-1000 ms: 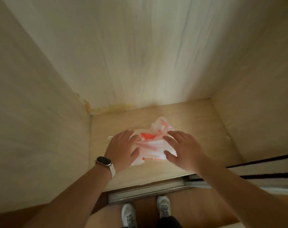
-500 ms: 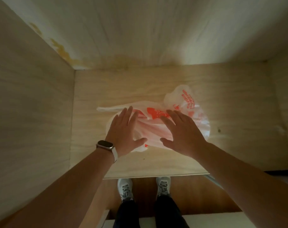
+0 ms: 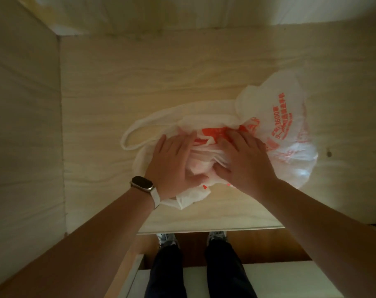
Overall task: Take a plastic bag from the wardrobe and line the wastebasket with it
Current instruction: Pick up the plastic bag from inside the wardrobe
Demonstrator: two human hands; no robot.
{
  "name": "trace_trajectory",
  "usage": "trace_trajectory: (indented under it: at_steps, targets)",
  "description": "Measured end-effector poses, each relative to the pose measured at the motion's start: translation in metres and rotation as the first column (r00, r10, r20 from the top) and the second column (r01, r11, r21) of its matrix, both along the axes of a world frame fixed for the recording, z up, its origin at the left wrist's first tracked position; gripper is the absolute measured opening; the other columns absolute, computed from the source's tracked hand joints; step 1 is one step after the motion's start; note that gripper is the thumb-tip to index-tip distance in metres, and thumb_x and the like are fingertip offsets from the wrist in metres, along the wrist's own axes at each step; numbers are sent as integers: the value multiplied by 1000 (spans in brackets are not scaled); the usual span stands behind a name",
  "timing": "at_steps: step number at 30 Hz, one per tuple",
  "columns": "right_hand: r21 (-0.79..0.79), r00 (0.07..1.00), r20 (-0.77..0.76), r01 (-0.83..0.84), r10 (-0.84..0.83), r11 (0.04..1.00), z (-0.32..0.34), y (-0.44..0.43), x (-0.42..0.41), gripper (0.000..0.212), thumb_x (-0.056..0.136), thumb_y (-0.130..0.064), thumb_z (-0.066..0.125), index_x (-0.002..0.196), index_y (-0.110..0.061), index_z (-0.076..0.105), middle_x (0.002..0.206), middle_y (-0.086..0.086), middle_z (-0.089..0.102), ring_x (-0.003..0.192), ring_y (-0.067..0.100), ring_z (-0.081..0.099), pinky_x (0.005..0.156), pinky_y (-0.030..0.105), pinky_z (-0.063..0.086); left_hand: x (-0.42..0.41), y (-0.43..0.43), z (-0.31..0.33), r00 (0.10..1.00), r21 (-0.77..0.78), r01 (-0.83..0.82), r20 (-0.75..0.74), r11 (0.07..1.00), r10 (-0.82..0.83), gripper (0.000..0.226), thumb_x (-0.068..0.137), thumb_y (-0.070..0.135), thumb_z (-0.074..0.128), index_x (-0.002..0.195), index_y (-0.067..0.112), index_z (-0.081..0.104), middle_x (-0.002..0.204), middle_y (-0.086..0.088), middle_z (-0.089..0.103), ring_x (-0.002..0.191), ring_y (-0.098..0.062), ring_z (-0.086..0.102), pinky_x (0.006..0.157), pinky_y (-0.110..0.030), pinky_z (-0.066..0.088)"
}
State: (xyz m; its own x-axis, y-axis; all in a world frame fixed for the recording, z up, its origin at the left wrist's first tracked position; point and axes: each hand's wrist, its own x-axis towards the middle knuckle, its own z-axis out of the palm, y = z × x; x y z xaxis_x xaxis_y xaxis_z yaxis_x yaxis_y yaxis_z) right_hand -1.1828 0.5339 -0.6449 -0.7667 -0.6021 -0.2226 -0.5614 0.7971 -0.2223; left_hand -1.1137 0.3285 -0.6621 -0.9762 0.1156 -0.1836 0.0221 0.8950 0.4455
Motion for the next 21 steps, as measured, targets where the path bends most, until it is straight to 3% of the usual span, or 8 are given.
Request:
trace_trajectory:
  at_steps: [3, 6, 9, 11, 14, 16, 18, 21]
  targets:
    - [-57, 999, -20, 28, -29, 998, -5, 0, 3, 51, 80, -46, 55, 125, -21, 55, 127, 4, 54, 125, 33, 43, 93, 47, 41, 2, 6, -9, 994, -33, -40, -99, 999, 36, 89, 73, 66, 58, 143, 15, 37, 127, -9, 57, 117, -29, 48, 107, -48, 33]
    - [-105, 999, -2, 35, -35, 994, -3, 2, 1, 42, 83, -42, 55, 118, -21, 60, 118, 3, 58, 117, 32, 48, 89, 46, 45, -2, 8, -13, 980, -5, -45, -193, 999, 43, 57, 77, 54, 62, 121, 18, 59, 111, -4, 63, 103, -28, 52, 94, -40, 33]
    - [-106, 998, 64, 32, -25, 994, 3, 3, 0, 32, 82, -38, 58, 108, -20, 64, 108, 3, 62, 103, 31, 54, 81, 47, 49, -5, 8, -8, 976, 59, -53, -207, 997, 64, 37, 79, 44, 59, 99, 15, 69, 95, -6, 65, 93, -31, 55, 86, -40, 38]
    - [-123, 993, 113, 48, -34, 991, 11, 2, 1, 30, 82, -36, 58, 108, -20, 65, 104, 4, 64, 98, 30, 56, 79, 46, 50, -5, 7, 1, 978, 129, -52, -193, 990, 77, 31, 79, 38, 64, 92, 11, 70, 95, -9, 62, 93, -30, 54, 83, -40, 43]
    - [-177, 990, 132, 77, -53, 981, 32, 1, 6, 32, 83, -35, 57, 111, -20, 66, 98, 3, 66, 90, 26, 57, 76, 41, 51, -1, 7, 26, 987, 252, -91, -105, 963, 121, 28, 78, 34, 69, 91, 9, 67, 121, -12, 60, 113, -28, 52, 95, -37, 43]
    - [-212, 987, 134, 111, -83, 971, 51, -1, 9, 34, 84, -37, 53, 107, -17, 68, 94, 4, 66, 85, 25, 58, 73, 40, 50, 4, 11, 51, 989, 365, -145, 18, 920, 149, 38, 78, 41, 62, 102, 10, 65, 131, -7, 58, 119, -22, 52, 98, -34, 43]
    - [-250, 984, 135, 147, -115, 957, 72, -5, 12, 33, 83, -36, 53, 103, -15, 69, 92, 4, 67, 83, 24, 57, 72, 38, 50, 9, 17, 77, 976, 442, -219, 109, 870, 190, 52, 77, 51, 57, 113, 12, 62, 124, -2, 62, 109, -17, 58, 91, -34, 49]
    - [-278, 984, 130, 152, -120, 948, 109, -9, 18, 33, 83, -36, 53, 102, -15, 69, 90, 4, 66, 81, 25, 57, 71, 36, 50, 13, 21, 116, 934, 499, -353, 130, 792, 334, 47, 76, 58, 58, 103, 21, 63, 99, 6, 67, 85, -12, 62, 70, -36, 53]
